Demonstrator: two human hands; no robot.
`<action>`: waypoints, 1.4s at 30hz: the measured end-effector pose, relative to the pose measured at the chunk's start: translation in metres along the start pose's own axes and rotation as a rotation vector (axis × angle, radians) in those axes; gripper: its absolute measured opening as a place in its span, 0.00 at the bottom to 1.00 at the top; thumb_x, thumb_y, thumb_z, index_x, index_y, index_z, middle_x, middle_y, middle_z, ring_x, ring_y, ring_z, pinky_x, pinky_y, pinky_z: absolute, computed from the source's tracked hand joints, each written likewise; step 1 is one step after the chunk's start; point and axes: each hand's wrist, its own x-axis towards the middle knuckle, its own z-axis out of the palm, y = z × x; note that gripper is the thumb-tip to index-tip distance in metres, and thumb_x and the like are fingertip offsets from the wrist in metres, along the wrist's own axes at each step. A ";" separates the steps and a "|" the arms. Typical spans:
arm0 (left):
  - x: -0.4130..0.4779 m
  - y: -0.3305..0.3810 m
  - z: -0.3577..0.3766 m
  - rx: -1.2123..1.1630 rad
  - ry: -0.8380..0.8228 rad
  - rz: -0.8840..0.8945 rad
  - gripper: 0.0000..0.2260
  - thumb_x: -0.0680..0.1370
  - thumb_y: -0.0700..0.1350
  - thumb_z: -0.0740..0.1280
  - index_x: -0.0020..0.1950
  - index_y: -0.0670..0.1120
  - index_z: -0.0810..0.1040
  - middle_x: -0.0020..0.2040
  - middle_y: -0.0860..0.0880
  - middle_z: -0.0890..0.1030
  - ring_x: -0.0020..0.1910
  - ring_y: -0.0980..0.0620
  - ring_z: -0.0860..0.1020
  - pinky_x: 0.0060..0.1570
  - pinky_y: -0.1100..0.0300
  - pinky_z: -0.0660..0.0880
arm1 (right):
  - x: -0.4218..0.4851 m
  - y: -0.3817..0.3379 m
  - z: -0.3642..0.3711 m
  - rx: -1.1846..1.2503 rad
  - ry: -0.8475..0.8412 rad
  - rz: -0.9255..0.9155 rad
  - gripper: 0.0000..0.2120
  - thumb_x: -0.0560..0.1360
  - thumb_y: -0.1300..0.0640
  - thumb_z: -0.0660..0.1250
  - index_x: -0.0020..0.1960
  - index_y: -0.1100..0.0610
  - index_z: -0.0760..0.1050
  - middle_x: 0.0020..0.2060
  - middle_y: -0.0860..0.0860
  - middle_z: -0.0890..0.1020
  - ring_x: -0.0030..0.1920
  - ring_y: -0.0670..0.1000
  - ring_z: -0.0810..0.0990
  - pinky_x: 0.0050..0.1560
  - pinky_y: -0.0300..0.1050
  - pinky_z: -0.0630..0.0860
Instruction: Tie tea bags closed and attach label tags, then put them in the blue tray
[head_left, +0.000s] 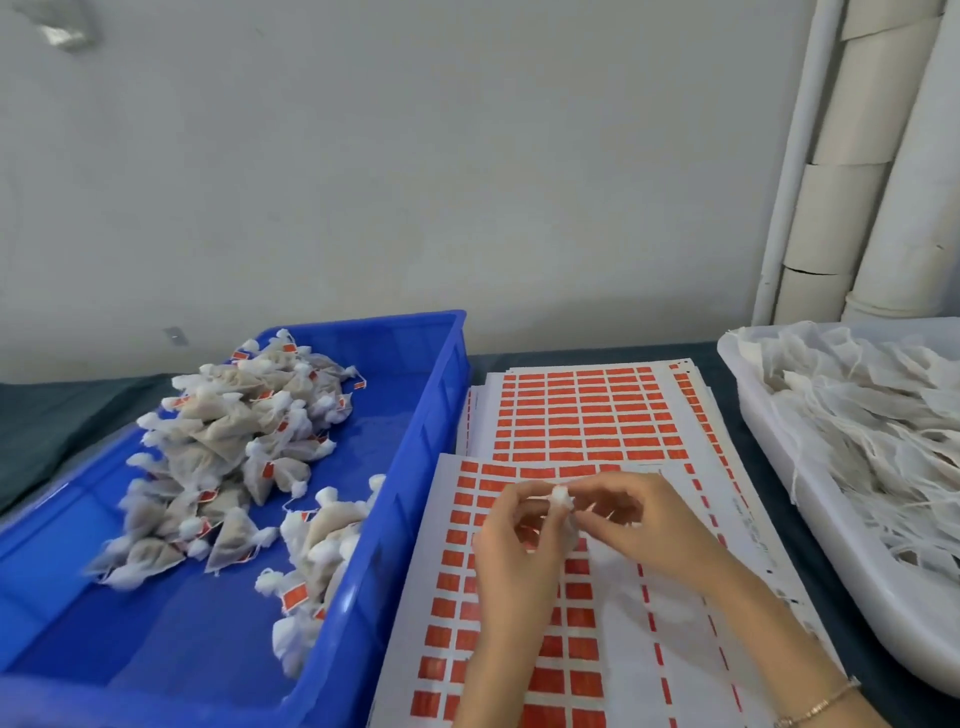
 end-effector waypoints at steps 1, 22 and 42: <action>-0.005 0.008 -0.010 0.038 0.040 0.020 0.08 0.74 0.45 0.73 0.48 0.57 0.78 0.41 0.61 0.82 0.46 0.63 0.80 0.39 0.73 0.76 | 0.000 -0.011 0.007 -0.007 -0.012 -0.028 0.15 0.72 0.57 0.73 0.49 0.37 0.77 0.42 0.35 0.82 0.45 0.38 0.81 0.41 0.29 0.77; 0.046 0.048 -0.200 0.347 0.065 -0.026 0.10 0.75 0.37 0.71 0.55 0.45 0.80 0.47 0.51 0.84 0.47 0.56 0.82 0.55 0.53 0.79 | 0.067 -0.145 0.127 -0.012 -0.234 -0.230 0.13 0.78 0.54 0.66 0.61 0.55 0.76 0.48 0.50 0.85 0.49 0.45 0.82 0.66 0.44 0.70; -0.026 0.094 0.064 0.156 -0.442 0.332 0.09 0.77 0.45 0.69 0.47 0.61 0.77 0.43 0.65 0.78 0.48 0.68 0.76 0.42 0.77 0.73 | -0.092 -0.075 -0.117 -0.339 0.286 0.060 0.08 0.74 0.57 0.70 0.49 0.44 0.82 0.39 0.36 0.82 0.43 0.36 0.79 0.43 0.28 0.75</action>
